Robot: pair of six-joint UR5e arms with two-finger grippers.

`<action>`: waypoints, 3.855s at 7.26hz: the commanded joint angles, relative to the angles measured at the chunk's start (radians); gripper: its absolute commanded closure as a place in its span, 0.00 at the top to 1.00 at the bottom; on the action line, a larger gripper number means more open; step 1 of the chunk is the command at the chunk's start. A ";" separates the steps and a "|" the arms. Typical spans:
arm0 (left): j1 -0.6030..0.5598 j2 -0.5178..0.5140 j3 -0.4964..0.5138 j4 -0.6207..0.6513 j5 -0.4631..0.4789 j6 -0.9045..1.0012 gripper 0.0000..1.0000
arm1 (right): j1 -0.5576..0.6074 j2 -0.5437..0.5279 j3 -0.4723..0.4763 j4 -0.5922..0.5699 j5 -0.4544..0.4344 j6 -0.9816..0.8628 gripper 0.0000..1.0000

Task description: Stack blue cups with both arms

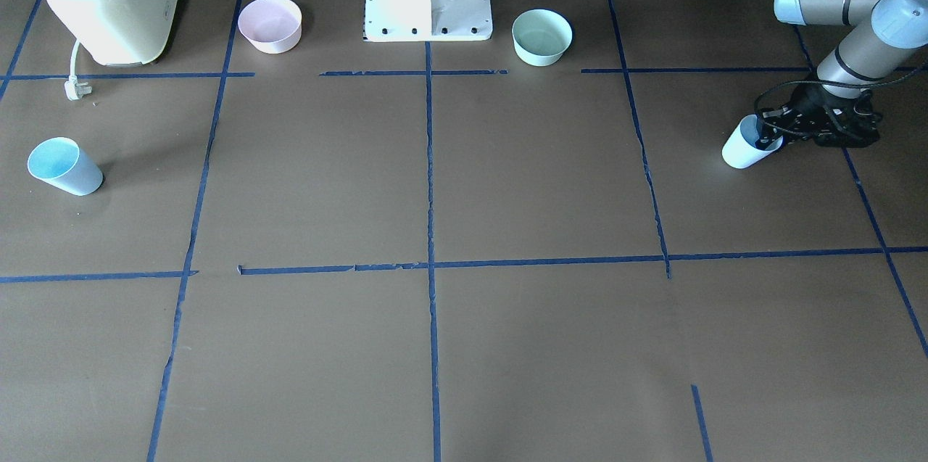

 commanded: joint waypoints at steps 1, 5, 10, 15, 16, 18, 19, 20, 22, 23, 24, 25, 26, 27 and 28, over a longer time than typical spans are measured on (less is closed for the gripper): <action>0.001 -0.002 -0.009 0.001 -0.004 -0.003 0.00 | 0.000 0.000 0.000 0.000 0.001 0.000 1.00; -0.002 -0.284 -0.127 0.281 -0.107 -0.009 0.00 | 0.000 0.000 0.002 0.012 0.003 0.002 1.00; 0.322 -0.799 0.044 0.456 0.250 -0.283 0.02 | 0.000 0.000 0.000 0.014 0.003 0.002 1.00; 0.467 -0.939 0.198 0.443 0.404 -0.314 0.17 | 0.000 0.000 -0.001 0.014 0.003 0.005 1.00; 0.467 -0.938 0.198 0.445 0.404 -0.314 0.44 | 0.000 0.000 0.000 0.014 0.003 0.005 1.00; 0.467 -0.932 0.198 0.445 0.406 -0.312 0.81 | 0.000 0.000 -0.002 0.014 0.004 0.005 1.00; 0.465 -0.933 0.189 0.455 0.403 -0.300 0.99 | 0.000 0.000 -0.002 0.014 0.004 0.005 1.00; 0.455 -0.932 0.183 0.486 0.400 -0.294 0.99 | 0.000 0.000 0.000 0.014 0.011 0.005 1.00; 0.371 -0.878 -0.031 0.733 0.265 -0.230 0.99 | 0.000 0.000 0.002 0.018 0.014 0.003 1.00; 0.308 -0.767 -0.179 0.811 0.221 -0.108 0.99 | 0.000 0.000 0.002 0.043 0.014 0.003 1.00; 0.230 -0.655 -0.255 0.817 0.184 0.048 0.99 | 0.000 0.000 0.000 0.069 0.017 0.005 1.00; 0.117 -0.554 -0.262 0.808 0.124 0.214 0.99 | 0.000 0.000 -0.001 0.069 0.015 0.005 1.00; -0.024 -0.465 -0.235 0.796 0.089 0.411 0.99 | 0.000 0.000 -0.002 0.069 0.015 0.020 1.00; -0.168 -0.401 -0.172 0.795 0.021 0.589 0.99 | -0.002 0.002 0.000 0.069 0.015 0.046 1.00; -0.312 -0.334 -0.099 0.793 -0.081 0.802 0.99 | -0.002 0.002 0.000 0.069 0.018 0.049 1.00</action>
